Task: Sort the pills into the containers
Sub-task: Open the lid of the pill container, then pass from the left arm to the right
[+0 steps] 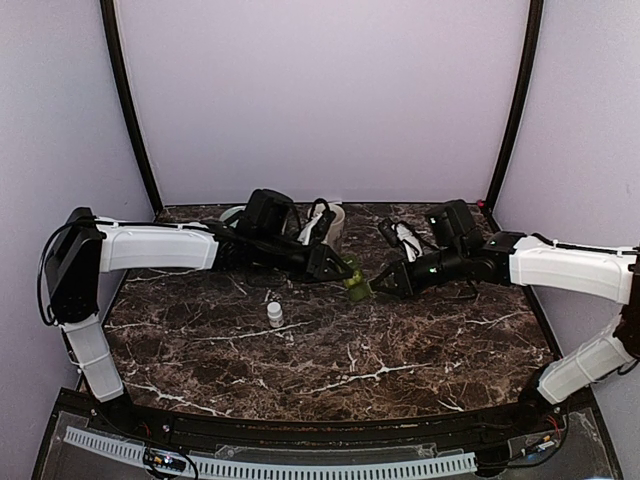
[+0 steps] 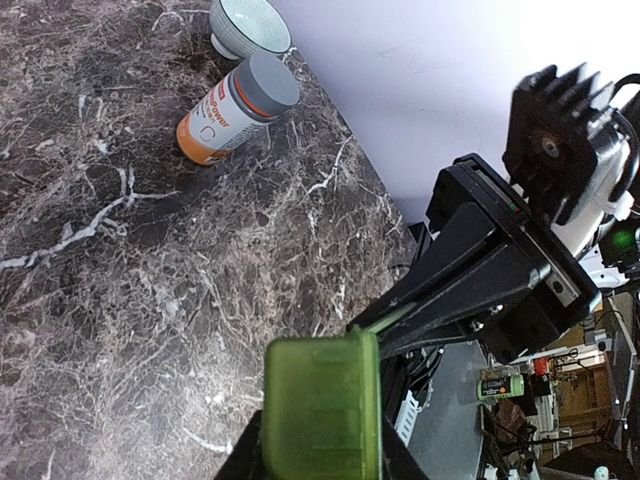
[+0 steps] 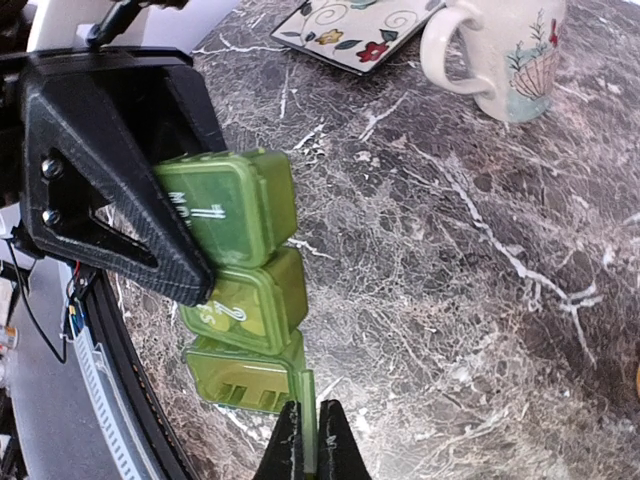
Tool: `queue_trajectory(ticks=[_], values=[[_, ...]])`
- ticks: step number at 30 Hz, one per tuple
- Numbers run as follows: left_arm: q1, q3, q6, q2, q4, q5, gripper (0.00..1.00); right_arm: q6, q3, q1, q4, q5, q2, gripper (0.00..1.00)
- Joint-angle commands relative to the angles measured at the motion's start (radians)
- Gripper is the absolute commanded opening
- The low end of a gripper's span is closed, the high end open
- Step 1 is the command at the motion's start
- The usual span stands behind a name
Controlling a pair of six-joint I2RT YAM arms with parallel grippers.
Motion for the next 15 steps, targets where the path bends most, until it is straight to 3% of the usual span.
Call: queue_trajectory(ticks=[1,6,15], values=[[-0.003,-0.013,-0.005,-0.001,0.022,0.016,0.00,0.022,-0.020,-0.010,0.050,-0.001,-0.026,0.00],[-0.002,-0.012,0.003,0.007,-0.010,-0.038,0.01,0.046,-0.018,-0.010,0.062,-0.014,-0.016,0.00],[0.008,-0.021,0.023,0.001,-0.074,-0.158,0.47,0.056,0.014,-0.010,0.037,-0.004,0.028,0.00]])
